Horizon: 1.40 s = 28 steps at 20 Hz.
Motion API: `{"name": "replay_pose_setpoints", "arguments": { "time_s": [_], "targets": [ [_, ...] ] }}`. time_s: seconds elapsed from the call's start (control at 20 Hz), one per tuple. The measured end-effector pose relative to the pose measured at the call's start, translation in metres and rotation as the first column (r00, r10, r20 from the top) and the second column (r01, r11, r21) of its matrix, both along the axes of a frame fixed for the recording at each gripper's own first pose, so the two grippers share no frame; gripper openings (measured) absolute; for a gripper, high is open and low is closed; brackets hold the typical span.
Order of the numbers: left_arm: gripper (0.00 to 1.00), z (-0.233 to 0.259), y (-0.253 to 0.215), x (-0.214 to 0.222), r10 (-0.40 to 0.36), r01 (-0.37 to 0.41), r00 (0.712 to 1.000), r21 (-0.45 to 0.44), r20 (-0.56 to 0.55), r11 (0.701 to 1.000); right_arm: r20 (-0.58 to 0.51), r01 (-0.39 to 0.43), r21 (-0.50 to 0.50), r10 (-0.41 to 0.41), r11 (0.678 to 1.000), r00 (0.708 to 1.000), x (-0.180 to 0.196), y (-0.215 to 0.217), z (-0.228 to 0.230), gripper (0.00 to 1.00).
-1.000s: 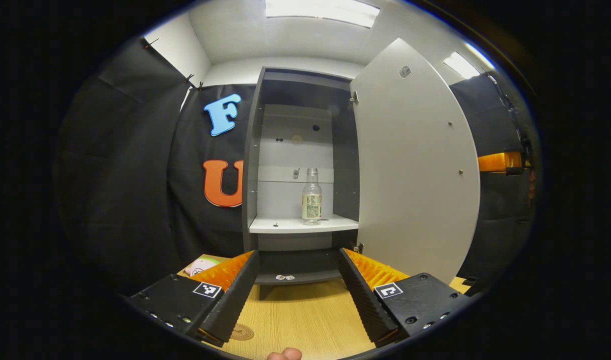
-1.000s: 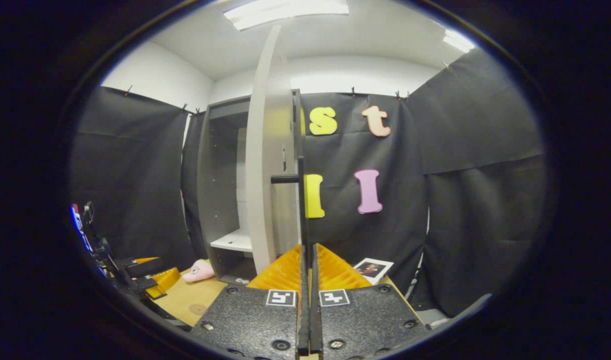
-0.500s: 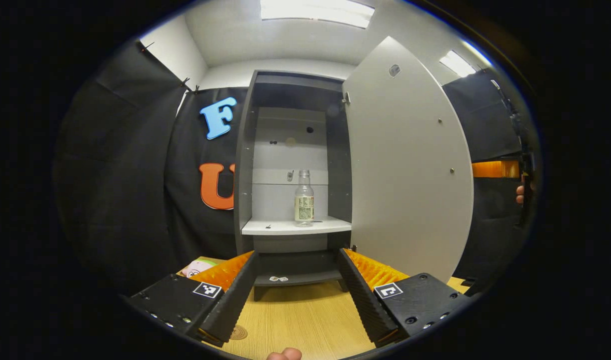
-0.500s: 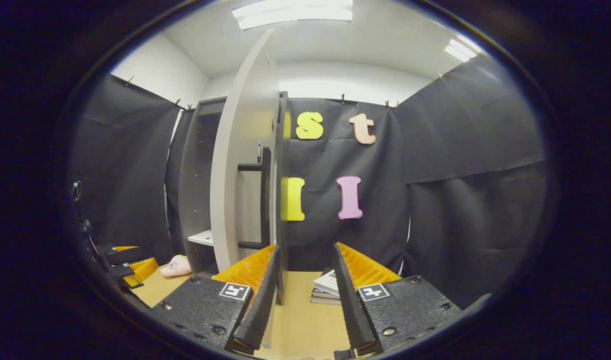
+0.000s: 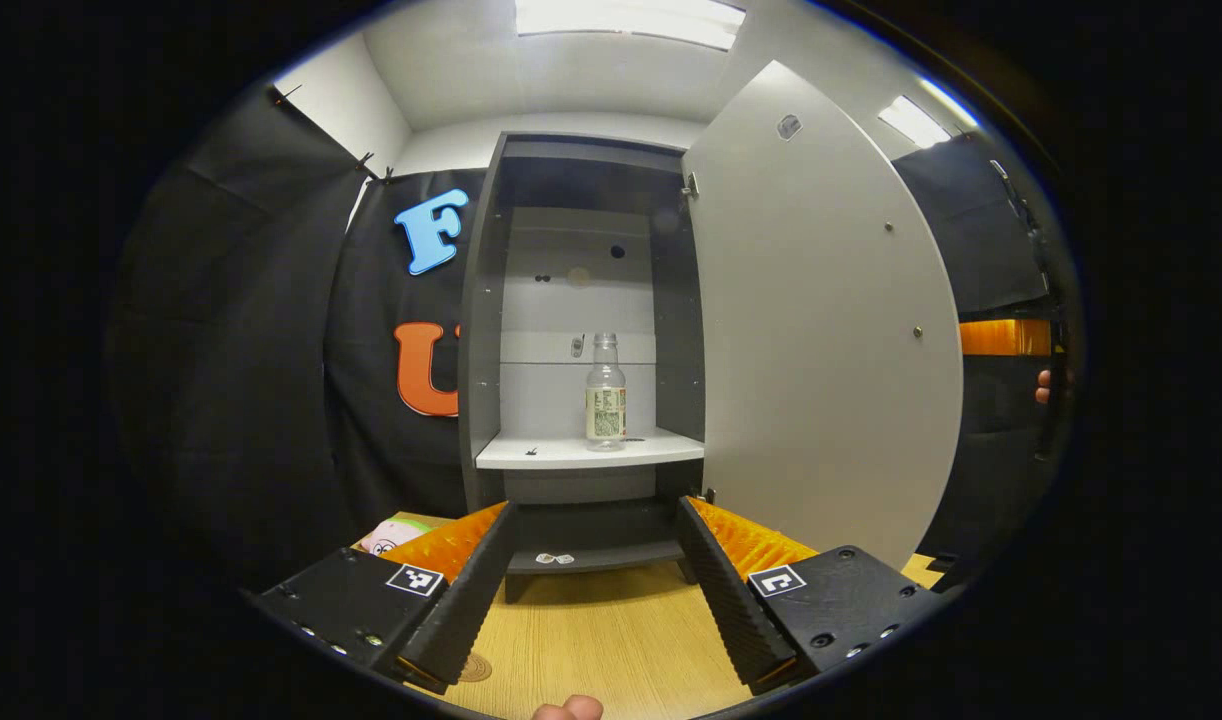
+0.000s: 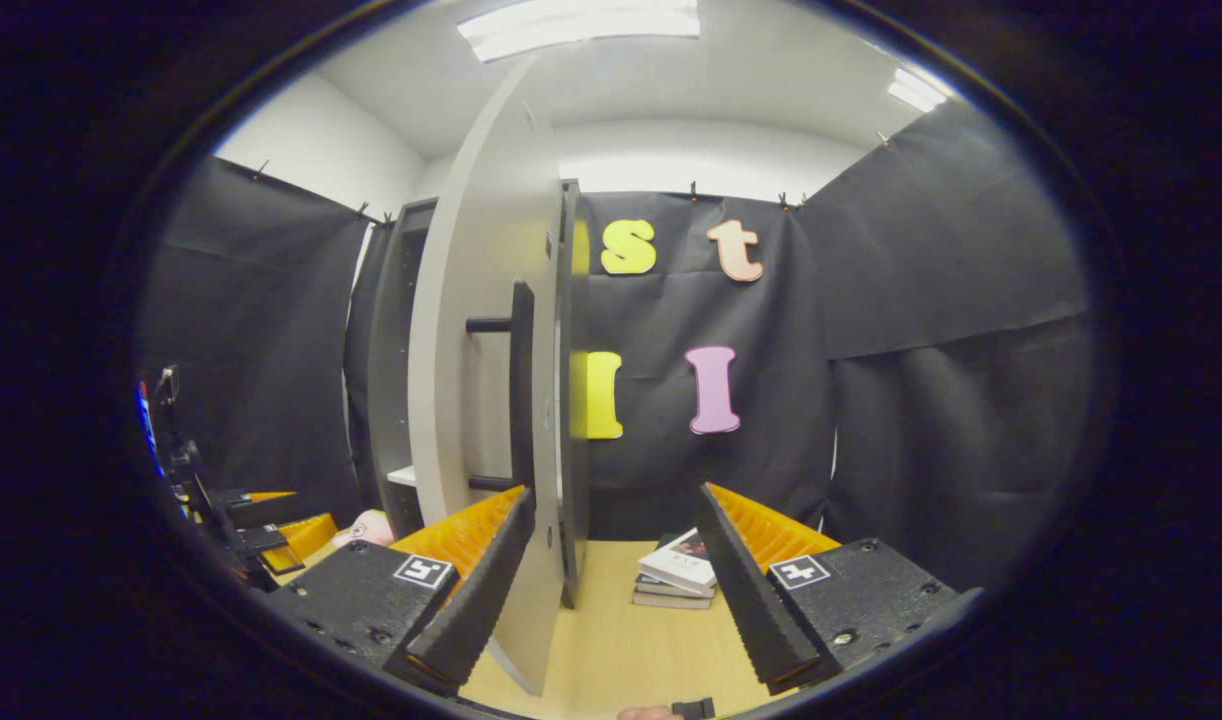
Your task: Open the cabinet door with the right hand, grasp the bottle in the cabinet with the left hand and place it on the coaster, then close the cabinet door with the right hand.
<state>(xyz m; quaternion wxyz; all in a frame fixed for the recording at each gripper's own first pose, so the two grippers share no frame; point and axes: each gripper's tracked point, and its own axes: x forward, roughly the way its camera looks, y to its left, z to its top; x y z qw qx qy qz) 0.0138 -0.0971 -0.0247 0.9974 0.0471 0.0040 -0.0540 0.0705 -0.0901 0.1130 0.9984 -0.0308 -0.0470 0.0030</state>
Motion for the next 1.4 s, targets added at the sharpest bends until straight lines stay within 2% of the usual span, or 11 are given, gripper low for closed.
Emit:
{"name": "replay_pose_setpoints", "arguments": {
  "time_s": [0.2,0.45,0.75,0.95,1.2,1.25,1.3,1.4],
  "targets": [
    [0.95,0.004,-0.007,0.033,-0.026,0.025,1.0,0.023,0.01,0.999,-0.012,0.012,0.025,-0.012,1.0,1.0,0.011,0.0,-0.009,0.99],
    [0.95,0.035,-0.012,0.1,-0.051,0.05,0.998,0.026,0.04,0.998,-0.024,-0.015,0.098,0.018,0.995,1.0,0.014,0.001,-0.012,0.98],
    [0.96,0.072,-0.02,0.18,-0.096,0.095,0.993,0.017,0.062,0.995,-0.031,0.012,0.101,-0.009,0.995,0.999,0.02,-0.002,-0.014,0.97],
    [0.96,0.086,-0.015,0.226,-0.093,0.085,0.992,0.09,0.085,0.992,-0.03,0.025,0.113,-0.022,0.993,0.999,0.021,-0.005,-0.013,0.99],
    [0.96,0.098,-0.031,0.278,-0.133,0.125,0.988,0.089,0.081,0.988,-0.049,0.037,0.133,-0.031,0.99,0.998,0.026,-0.008,-0.014,0.97],
    [1.0,0.1,-0.031,0.287,-0.131,0.122,0.988,0.098,0.081,0.988,-0.052,0.036,0.138,-0.029,0.99,0.998,0.027,-0.007,-0.015,0.97],
    [0.96,0.099,-0.033,0.296,-0.13,0.121,0.988,0.108,0.079,0.987,-0.052,0.033,0.148,-0.025,0.988,0.998,0.027,-0.006,-0.014,0.97],
    [0.96,0.096,-0.036,0.31,-0.127,0.118,0.989,0.11,0.077,0.987,-0.05,0.033,0.169,-0.025,0.985,0.998,0.029,-0.006,-0.015,0.98]
  ]
}}
